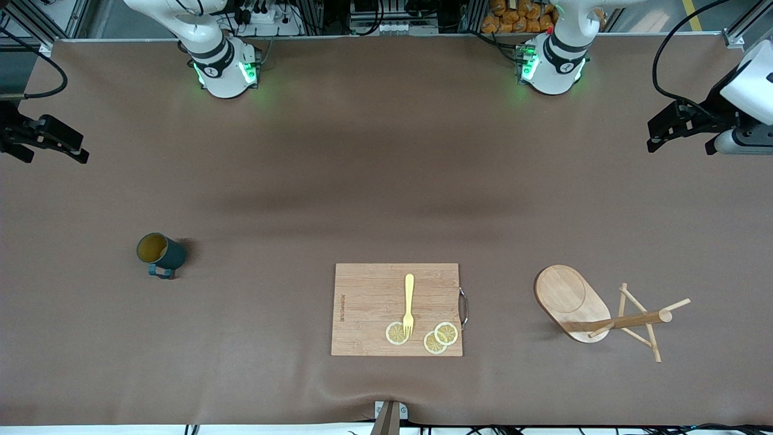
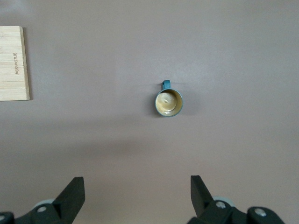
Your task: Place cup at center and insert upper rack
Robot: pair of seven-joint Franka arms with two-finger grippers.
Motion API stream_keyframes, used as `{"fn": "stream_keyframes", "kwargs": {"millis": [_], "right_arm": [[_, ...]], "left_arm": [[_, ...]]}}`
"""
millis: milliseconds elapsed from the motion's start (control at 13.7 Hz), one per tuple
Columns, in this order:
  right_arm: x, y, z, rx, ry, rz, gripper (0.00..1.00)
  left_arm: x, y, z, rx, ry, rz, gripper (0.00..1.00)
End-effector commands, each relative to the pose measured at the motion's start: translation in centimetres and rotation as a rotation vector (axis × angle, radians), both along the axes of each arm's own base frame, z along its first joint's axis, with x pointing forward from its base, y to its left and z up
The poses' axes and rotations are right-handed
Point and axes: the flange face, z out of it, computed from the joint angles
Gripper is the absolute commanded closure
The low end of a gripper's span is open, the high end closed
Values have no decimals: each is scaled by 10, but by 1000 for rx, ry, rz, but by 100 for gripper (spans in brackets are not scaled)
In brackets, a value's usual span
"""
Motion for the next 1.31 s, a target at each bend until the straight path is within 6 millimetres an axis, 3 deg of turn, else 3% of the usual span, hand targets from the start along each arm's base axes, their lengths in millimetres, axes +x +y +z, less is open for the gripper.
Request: {"fn": "stream_keyframes", "kwargs": {"millis": [0,656,1167,1240], "right_arm": [[-9,-2,3,-14,-7,6,0],[-7,-7,-1,-15,0,10,0],[15,-12,-33,-11,52,-2,0],[22,-12,-47,-9,72,-11,0]], "left_arm": [[-1,1,2,-7,1,-22,0],[-2,1,2,-7,6,-45,0],[-3,0,3,-6,6,-48,0],[-2,1,1,-4,9,-47,0]]}}
